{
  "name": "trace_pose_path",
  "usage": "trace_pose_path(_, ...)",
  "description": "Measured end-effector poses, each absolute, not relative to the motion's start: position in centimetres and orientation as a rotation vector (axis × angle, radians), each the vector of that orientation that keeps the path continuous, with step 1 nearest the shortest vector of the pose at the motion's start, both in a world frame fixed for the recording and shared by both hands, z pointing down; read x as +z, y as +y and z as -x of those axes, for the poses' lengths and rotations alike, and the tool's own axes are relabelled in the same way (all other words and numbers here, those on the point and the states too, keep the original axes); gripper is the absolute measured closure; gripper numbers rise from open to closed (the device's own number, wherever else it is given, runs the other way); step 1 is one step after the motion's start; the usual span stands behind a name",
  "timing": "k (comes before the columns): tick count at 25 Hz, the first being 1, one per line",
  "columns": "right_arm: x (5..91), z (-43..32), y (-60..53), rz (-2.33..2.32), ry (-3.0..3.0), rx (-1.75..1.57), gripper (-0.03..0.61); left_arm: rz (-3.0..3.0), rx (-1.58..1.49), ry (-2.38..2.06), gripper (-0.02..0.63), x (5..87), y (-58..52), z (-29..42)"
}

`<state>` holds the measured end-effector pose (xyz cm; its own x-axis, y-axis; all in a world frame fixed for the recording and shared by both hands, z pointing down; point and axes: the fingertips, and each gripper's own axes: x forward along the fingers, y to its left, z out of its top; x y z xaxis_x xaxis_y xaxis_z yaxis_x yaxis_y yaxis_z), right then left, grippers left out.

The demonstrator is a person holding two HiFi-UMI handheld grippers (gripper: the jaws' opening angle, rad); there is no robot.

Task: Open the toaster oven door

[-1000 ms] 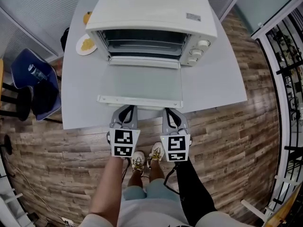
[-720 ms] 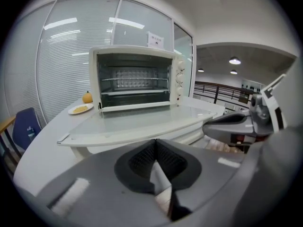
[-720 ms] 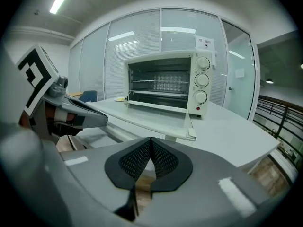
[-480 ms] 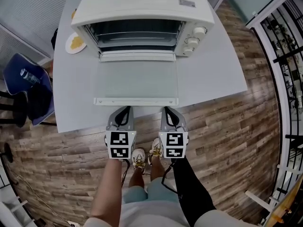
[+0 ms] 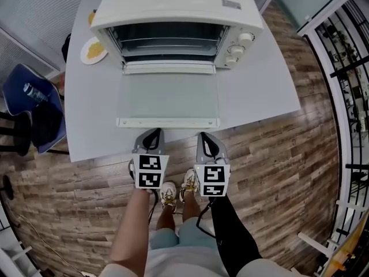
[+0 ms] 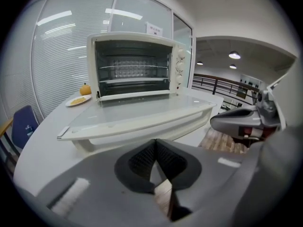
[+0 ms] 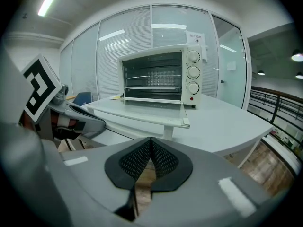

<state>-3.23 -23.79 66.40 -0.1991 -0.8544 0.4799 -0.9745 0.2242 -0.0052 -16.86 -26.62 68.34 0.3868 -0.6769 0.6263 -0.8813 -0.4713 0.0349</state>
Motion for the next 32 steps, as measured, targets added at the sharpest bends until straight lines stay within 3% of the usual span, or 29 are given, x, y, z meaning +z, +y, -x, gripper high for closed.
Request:
trace_pose_path(11, 62.8, 3.8, -22.7, -1.719, -2.150, 0.394, 0.575, -2.352, 0.732, -1.329, 0.556, 65.1, -25.4, 17.1)
trace_pose_path(32, 36.4, 4.7, -20.9, -1.904, -2.337, -0.026, 0.575, -2.728, 0.366, -1.518, 0.555, 37.0, -23.9, 21.2)
